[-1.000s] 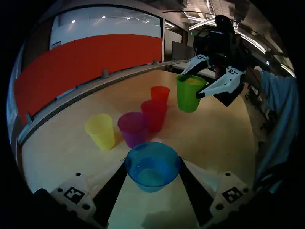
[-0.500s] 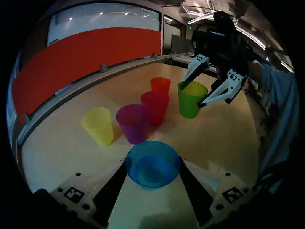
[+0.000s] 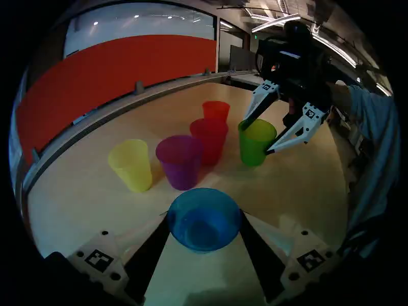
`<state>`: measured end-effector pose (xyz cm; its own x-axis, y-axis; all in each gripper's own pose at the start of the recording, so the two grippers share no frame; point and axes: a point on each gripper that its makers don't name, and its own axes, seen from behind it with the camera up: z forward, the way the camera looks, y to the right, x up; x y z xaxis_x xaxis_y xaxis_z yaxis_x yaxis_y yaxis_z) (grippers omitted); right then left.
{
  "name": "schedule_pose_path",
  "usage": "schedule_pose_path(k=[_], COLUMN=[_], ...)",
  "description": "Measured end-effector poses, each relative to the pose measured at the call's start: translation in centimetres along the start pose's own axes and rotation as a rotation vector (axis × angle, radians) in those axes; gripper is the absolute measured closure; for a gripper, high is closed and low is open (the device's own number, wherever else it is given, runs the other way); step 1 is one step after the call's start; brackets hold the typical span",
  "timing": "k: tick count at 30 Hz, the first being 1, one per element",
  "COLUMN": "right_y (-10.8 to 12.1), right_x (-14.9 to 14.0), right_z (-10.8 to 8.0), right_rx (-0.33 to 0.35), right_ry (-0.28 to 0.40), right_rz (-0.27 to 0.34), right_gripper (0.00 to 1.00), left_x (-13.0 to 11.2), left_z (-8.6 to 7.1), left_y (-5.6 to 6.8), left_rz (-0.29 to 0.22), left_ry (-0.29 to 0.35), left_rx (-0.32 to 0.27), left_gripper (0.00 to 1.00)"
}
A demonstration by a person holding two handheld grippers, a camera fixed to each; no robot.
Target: Pour water
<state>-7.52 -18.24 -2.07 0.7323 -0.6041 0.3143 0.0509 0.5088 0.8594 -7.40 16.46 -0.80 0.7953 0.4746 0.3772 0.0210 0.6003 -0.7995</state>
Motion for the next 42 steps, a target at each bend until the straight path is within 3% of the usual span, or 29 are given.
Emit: schedule_pose_path(k=[21,42], right_y=[-0.6,-0.7], right_x=[-0.7,-1.1], right_z=[0.8,0.6], right_rx=[0.004,-0.004], right_ry=[-0.009,0.004], right_rz=[0.011,0.030], right_gripper=[0.06,0.03], left_x=[-0.5,-2.1], left_z=[-0.5,-1.8], left_y=[0.2,0.7], left_rz=[-0.025,-0.048], left_ry=[0.000,-0.017], left_rx=[-0.017,-0.012], left_gripper=[0.03,0.03])
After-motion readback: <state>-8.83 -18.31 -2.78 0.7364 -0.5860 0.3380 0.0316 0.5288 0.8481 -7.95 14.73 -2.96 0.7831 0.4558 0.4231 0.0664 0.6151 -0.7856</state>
